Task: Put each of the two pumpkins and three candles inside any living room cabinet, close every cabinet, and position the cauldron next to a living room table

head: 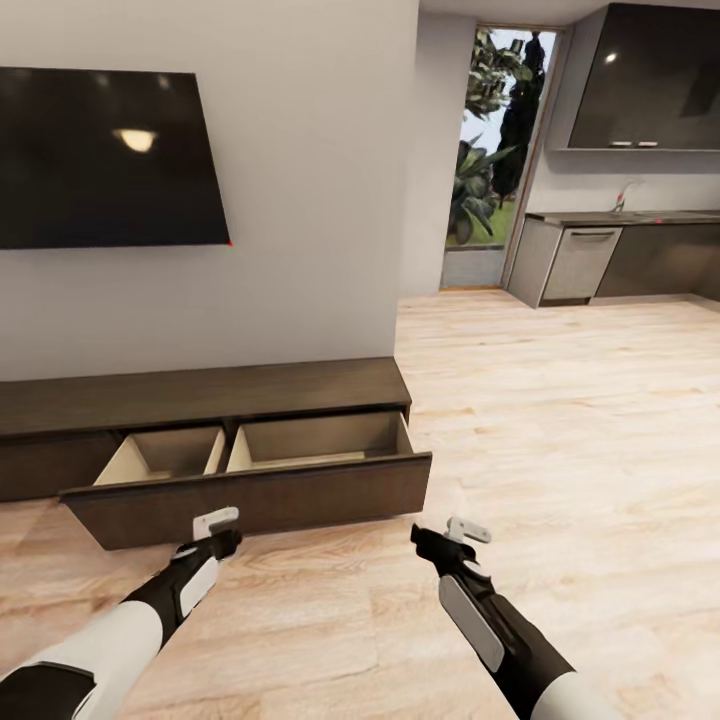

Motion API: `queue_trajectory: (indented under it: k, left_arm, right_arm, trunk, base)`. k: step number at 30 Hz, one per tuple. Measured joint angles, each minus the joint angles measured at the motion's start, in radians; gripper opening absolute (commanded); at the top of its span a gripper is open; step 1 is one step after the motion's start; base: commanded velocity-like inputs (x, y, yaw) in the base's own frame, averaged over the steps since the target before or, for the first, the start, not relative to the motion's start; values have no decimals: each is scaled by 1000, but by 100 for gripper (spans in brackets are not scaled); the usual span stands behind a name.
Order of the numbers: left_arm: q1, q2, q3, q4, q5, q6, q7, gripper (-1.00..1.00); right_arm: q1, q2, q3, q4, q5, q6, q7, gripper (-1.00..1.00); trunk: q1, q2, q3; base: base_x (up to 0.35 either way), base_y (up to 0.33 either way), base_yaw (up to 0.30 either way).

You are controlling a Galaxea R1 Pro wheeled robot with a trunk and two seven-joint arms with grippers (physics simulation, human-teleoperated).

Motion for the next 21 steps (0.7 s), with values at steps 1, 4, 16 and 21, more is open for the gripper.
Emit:
queue_trajectory:
  k: [1, 4, 16, 21]
  left_arm:
    - [5, 0, 0, 2, -6, -24, -6, 100]
    - [15, -1, -2, 11, -47, -61, -14, 100]
    - [19, -3, -6, 29, -80, -130, -18, 100]
    - [20, -2, -7, 29, -85, -131, -17, 100]
  right_arm:
    - [0, 2, 1, 3, 1, -16, 0, 100]
    - [0, 4, 54, 7, 2, -106, 0, 100]
    - [-1, 46, 328, 128, 59, -184, -3, 100]
    - [-1, 55, 332, 137, 107, -186, -3, 100]
  trunk:
    - [4, -7, -3]
    - [15, -28, -13]
    - [54, -98, -44]
    - [73, -133, -60]
  base:
    - [0, 0, 0]
    - [0, 0, 0]
    - [0, 0, 0]
    - [0, 0, 0]
